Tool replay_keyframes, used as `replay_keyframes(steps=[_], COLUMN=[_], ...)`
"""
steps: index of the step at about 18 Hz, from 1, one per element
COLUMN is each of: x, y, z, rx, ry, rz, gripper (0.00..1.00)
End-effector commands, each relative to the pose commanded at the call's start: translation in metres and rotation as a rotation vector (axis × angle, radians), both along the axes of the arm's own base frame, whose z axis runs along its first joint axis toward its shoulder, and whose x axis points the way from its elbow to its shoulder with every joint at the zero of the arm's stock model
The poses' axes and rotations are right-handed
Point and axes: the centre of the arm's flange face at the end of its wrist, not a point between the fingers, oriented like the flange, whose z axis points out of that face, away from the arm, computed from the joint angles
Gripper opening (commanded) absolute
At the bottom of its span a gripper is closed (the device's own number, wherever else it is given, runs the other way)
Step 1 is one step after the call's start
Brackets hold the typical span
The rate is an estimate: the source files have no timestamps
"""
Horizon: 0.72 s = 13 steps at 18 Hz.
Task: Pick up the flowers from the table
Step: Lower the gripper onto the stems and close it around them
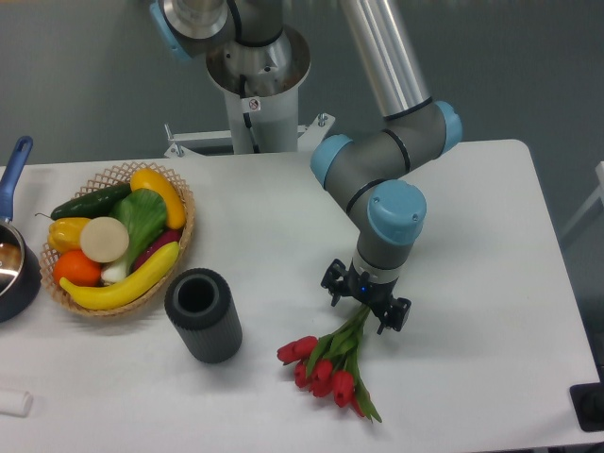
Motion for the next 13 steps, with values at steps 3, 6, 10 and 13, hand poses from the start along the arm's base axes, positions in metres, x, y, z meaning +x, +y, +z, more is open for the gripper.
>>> replay_keyframes(steps=[3, 6, 10, 13], x=[0.0011, 0.0001, 0.0039, 0.0038], y=[0.0003, 0.0009, 0.0032, 0.0031], z=[-0.0007, -0.0042, -0.0064, -0.0064], rx=[-0.002, -0.005, -0.006, -0.007], ry=[0.0, -0.004, -0.008, -0.007], rz=[-0.004, -0.004, -0.012, -0.012], gripper=[0.97, 0.97, 0.97, 0.97])
